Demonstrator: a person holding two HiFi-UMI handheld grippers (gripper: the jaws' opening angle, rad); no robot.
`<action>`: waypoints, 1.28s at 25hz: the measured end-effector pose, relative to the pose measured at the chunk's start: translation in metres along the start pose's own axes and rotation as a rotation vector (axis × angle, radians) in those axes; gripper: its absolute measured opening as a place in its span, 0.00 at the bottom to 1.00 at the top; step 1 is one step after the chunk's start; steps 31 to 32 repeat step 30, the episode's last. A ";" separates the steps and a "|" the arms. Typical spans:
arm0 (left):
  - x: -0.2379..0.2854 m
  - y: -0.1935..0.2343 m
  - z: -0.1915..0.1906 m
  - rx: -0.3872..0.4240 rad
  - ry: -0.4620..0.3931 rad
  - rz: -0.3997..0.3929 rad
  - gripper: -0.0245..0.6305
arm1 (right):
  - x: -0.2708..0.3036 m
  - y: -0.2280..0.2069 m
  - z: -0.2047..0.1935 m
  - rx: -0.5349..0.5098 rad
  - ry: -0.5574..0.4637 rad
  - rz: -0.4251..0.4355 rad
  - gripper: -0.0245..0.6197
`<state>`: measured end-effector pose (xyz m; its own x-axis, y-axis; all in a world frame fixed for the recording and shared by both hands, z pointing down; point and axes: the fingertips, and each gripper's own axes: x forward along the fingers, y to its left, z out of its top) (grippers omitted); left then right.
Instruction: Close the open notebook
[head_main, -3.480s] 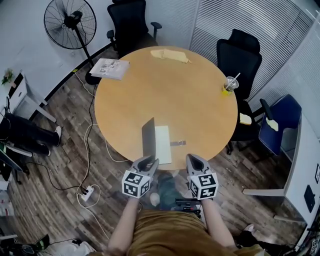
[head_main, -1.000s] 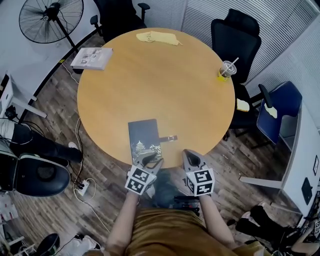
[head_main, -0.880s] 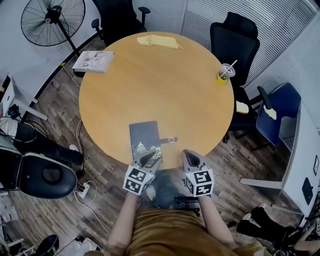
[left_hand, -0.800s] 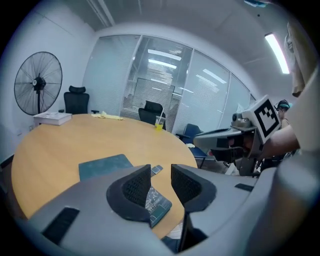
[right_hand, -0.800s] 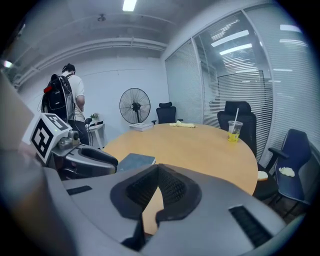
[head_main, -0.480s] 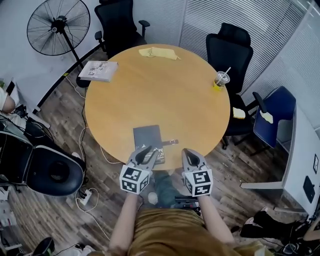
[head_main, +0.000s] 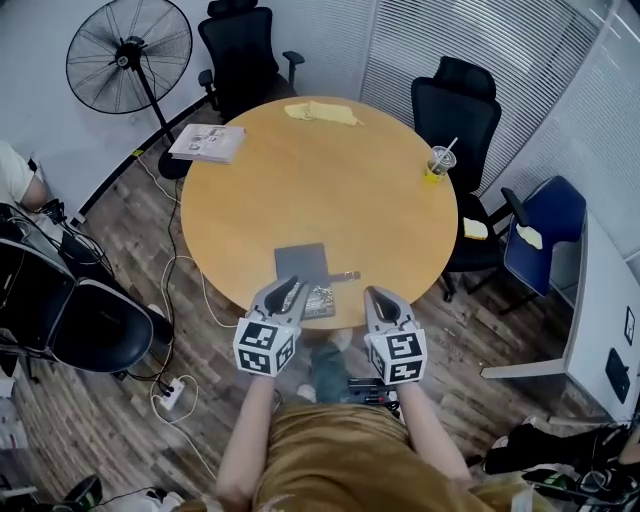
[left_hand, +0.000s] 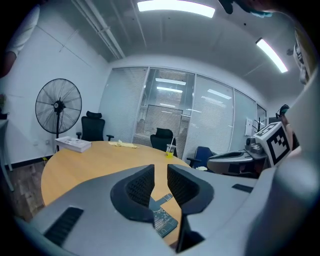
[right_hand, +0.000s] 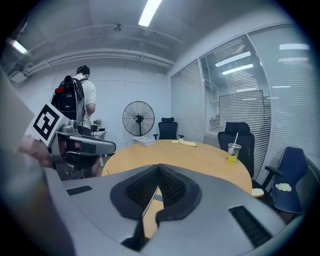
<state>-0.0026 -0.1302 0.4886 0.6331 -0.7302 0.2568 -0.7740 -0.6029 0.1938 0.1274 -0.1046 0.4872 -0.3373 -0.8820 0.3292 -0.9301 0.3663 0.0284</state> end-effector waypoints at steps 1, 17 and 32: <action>-0.002 0.001 0.001 0.004 -0.001 0.002 0.19 | -0.001 0.001 0.002 -0.003 -0.003 0.000 0.06; -0.014 0.004 -0.003 0.016 0.004 0.030 0.18 | -0.010 0.009 0.007 -0.014 -0.019 0.015 0.05; -0.003 -0.001 -0.009 0.033 0.025 0.012 0.18 | -0.007 0.003 0.005 -0.011 -0.014 0.014 0.05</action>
